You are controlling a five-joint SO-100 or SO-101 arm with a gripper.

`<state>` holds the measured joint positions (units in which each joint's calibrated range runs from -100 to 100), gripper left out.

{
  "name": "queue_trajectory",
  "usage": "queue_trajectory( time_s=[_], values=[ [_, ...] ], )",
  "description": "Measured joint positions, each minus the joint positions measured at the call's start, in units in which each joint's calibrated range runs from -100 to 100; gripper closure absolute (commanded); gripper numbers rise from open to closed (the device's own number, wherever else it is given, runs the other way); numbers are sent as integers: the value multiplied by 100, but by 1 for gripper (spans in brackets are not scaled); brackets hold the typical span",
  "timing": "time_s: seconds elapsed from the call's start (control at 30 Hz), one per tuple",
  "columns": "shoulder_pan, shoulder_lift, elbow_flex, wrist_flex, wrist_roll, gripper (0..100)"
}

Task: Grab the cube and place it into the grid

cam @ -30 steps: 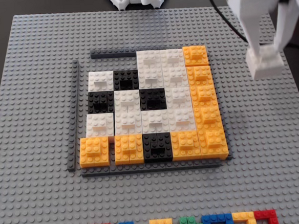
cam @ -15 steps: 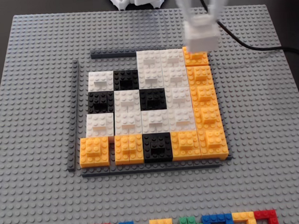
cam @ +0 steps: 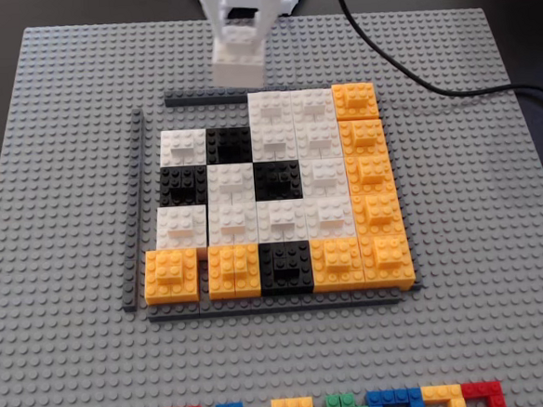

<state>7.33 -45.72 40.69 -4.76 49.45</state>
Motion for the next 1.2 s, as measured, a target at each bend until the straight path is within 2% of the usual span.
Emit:
queue_trajectory(
  time_s=[0.53,1.2],
  values=[
    [612,-178,1589,-567,259,97],
    [583,331,2065,-1065,283,97]
  ],
)
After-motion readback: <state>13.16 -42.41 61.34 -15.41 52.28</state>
